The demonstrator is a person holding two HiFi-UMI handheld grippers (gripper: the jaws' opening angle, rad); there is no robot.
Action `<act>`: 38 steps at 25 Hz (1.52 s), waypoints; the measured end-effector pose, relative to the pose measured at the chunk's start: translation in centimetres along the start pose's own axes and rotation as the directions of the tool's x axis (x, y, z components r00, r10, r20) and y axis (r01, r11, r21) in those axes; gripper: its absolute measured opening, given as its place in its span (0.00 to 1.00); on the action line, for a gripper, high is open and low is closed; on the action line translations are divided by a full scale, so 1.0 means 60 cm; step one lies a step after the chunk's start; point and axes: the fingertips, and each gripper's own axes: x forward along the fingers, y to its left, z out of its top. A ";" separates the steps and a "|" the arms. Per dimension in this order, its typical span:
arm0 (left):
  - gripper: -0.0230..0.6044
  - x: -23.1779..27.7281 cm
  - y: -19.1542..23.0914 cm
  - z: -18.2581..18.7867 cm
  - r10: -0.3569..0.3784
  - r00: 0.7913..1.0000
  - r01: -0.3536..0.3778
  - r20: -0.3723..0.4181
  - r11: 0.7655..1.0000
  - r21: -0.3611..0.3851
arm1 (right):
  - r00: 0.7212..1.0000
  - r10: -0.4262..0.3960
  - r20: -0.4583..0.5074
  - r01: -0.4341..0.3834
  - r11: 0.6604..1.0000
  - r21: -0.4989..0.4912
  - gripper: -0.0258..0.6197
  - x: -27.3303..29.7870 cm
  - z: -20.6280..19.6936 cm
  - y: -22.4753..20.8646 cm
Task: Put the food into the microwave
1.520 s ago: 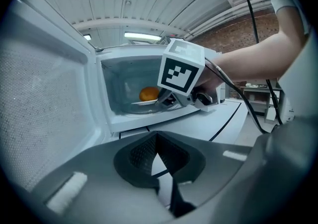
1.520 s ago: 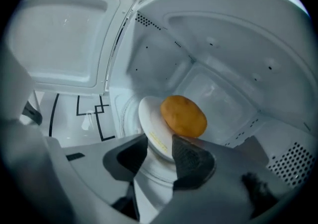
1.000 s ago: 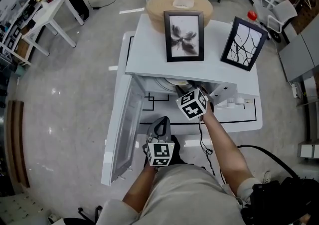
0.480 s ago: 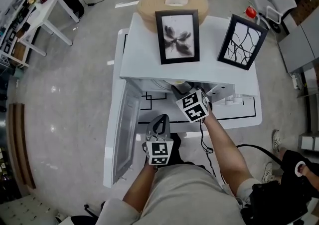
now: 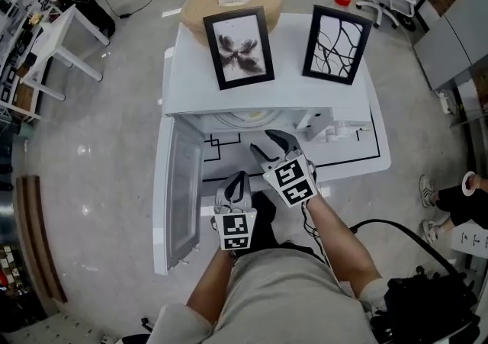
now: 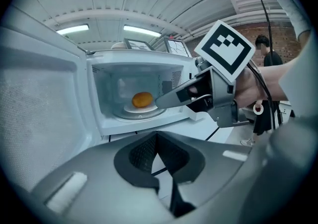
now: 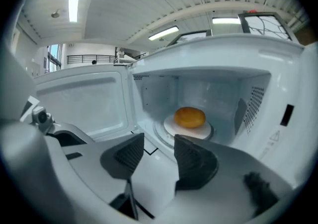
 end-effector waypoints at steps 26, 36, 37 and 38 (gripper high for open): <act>0.05 -0.270 -0.246 0.061 -0.054 0.981 0.060 0.185 0.998 -0.026 | 0.970 -0.126 0.206 0.118 0.992 0.052 0.06 -0.411 -0.066 0.157; 0.05 -0.322 -0.279 0.048 -0.090 0.982 0.092 0.168 0.996 0.001 | 0.965 -0.144 0.221 0.134 0.989 0.059 0.06 -0.467 -0.094 0.202; 0.05 -0.324 -0.278 0.049 -0.096 0.982 0.097 0.165 0.995 0.002 | 0.965 -0.146 0.219 0.135 0.989 0.065 0.06 -0.467 -0.093 0.205; 0.05 -0.326 -0.277 0.050 -0.101 0.982 0.102 0.161 0.995 0.003 | 0.965 -0.147 0.216 0.134 0.988 0.073 0.06 -0.468 -0.093 0.208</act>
